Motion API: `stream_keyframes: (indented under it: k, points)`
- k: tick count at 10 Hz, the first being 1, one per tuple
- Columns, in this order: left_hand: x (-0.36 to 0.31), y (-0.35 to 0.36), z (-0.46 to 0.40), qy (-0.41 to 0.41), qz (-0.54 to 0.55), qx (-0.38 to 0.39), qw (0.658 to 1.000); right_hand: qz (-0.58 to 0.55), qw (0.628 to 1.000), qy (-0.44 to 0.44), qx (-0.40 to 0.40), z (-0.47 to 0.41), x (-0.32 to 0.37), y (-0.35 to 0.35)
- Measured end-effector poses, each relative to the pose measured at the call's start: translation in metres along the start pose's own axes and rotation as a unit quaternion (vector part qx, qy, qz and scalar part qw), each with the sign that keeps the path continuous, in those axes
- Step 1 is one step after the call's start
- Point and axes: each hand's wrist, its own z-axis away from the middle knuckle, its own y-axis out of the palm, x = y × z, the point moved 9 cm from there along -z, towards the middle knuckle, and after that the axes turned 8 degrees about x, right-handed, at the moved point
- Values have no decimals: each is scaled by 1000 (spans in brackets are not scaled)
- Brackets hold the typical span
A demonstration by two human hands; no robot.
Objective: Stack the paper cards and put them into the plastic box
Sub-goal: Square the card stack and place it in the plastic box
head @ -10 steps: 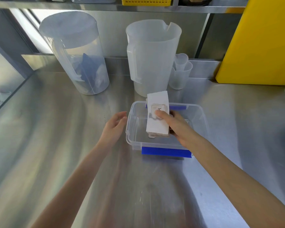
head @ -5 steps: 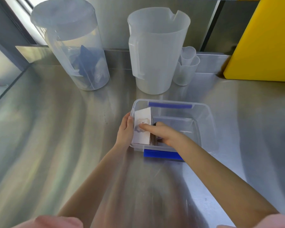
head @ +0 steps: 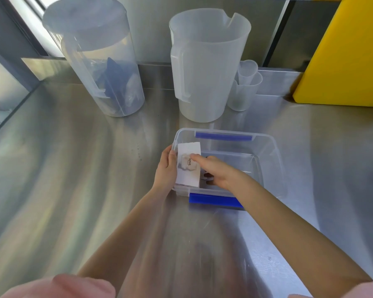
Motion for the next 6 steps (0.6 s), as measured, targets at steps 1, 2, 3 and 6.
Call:
stream_keyframes:
  k: [1,2,3,6]
  points:
    - [0,1,0,8,0,0,1000,-16,999,-19,20,2,5,8]
    - [0,0,-2,19,-5,-2,1000,18,998,-49,28,5,13,20]
    - [-1,-2,-7,13,-45,23,999,50,998,-31,32,10,12,16]
    - [-46,-27,4,46,-285,23,957,268,957,-55,-94,53,40,-15]
